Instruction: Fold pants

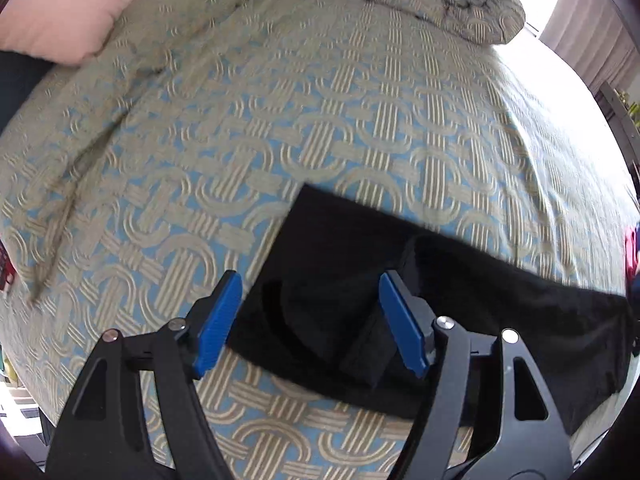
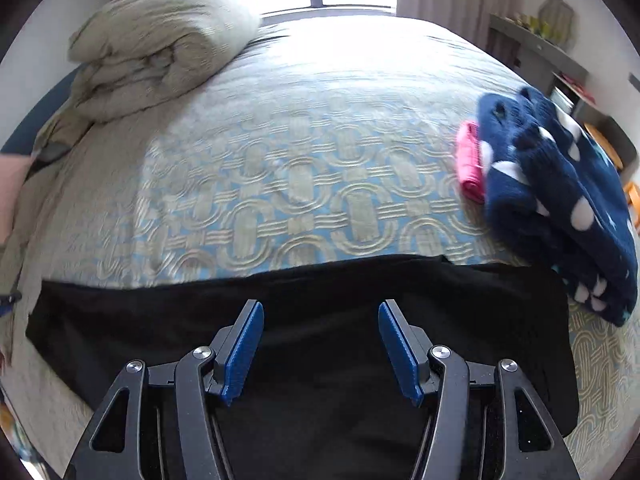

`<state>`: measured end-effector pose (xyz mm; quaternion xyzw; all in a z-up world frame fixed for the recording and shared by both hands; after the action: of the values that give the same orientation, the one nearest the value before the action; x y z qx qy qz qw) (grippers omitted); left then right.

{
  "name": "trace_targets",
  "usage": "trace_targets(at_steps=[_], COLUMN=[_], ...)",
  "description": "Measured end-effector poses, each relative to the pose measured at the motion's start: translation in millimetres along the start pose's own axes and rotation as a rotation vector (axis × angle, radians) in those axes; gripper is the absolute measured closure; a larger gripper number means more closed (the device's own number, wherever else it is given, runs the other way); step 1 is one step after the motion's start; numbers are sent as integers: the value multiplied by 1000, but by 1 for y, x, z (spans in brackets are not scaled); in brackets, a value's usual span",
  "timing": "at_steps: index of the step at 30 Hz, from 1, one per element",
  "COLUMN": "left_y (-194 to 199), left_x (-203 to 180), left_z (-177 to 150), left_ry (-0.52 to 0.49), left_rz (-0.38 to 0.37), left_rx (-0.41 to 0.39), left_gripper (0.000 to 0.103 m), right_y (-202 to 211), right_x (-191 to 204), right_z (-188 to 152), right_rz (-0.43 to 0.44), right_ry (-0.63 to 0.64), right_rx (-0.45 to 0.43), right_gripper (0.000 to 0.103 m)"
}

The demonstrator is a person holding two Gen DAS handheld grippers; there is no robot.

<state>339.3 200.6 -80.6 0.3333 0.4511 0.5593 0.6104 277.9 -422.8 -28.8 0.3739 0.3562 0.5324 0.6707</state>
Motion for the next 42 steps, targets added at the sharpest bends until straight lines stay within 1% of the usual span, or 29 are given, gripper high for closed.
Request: trace_targets(at_steps=[2, 3, 5, 6, 8, 10, 12, 15, 17, 18, 20, 23, 24, 28, 30, 32, 33, 35, 36, 38, 39, 42], left_y=[-2, -3, -4, -5, -2, 3, 8, 8, 6, 6, 6, 0, -1, -12, -16, -18, -18, -17, -17, -17, -16, -16], left_x=[3, 3, -2, -8, -18, -32, -40, -44, -37, -32, -14, 18, 26, 58, 67, 72, 72, 70, 69, 67, 65, 58], left_z=[-16, -26, -40, -45, -50, -49, -46, -42, -42, -43, -46, -40, -37, -25, -25, -26, -27, -30, -32, -33, -34, -38], left_ry=[-12, -19, -42, -70, -135, -217, -268, -330, -356, -363, -348, -268, -241, -147, -137, -152, -163, -198, -218, -245, -257, -302], left_rz=[-10, -34, -76, -88, -87, -83, -72, -21, 22, 39, 56, 56, 47, -27, -61, -98, -115, -146, -158, -177, -186, -195], left_rx=[7, 10, 22, 30, 28, -2, -24, -39, -46, -48, -52, -65, -72, -98, -101, -101, -101, -101, -98, -91, -85, -65], left_gripper=[31, 31, 31, 31, 31, 31, 31, 31, 31, 31, 31, 31, 31, 31, 31, 31, 31, 31, 31, 31, 31, 31], right_y=[9, 16, 24, 26, 29, 33, 34, 32, 33, 32, 28, 22, 20, 5, -1, -3, -3, -2, -4, -8, -13, -19], right_x=[34, 59, 96, 112, 138, 162, 180, 209, 229, 248, 279, 334, 357, 416, 438, 455, 462, 476, 483, 494, 501, 513], right_z=[-12, -21, -36, -43, -53, -60, -64, -64, -60, -56, -48, -37, -35, -36, -45, -57, -64, -72, -73, -75, -76, -79], right_rz=[31, 47, 67, 72, 71, 60, 97, 176, 187, 189, 200, 195, 193, 235, 245, 263, 293, 336, 358, 395, 424, 465], right_ry=[115, 207, 339, 394, 470, 532, 564, 590, 627, 671, 746, 877, 941, 1140, 1253, 1367, 1427, 1498, 1543, 1605, 1652, 1748], right_rx=[-13, -25, -47, -58, -75, -91, -91, -86, -115, -139, -169, -239, -276, -390, -464, -543, -582, -615, -608, -555, -500, -354], right_gripper=[42, 42, 42, 42, 42, 42, 42, 42, 42, 42, 42, 42, 42, 42, 43, 44, 44, 44, 44, 44, 44, 43])
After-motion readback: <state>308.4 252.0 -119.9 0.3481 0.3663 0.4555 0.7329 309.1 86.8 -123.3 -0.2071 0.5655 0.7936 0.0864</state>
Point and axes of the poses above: each gripper's, at about its wrist camera, not at the fingertips, and y roughly against the way its jaws point, x to its left, z to its top, the point moved 3 cm from there along -y, roughly the way its jaws point, and after that the axes turned 9 degrees about -z, right-handed, at the moved point
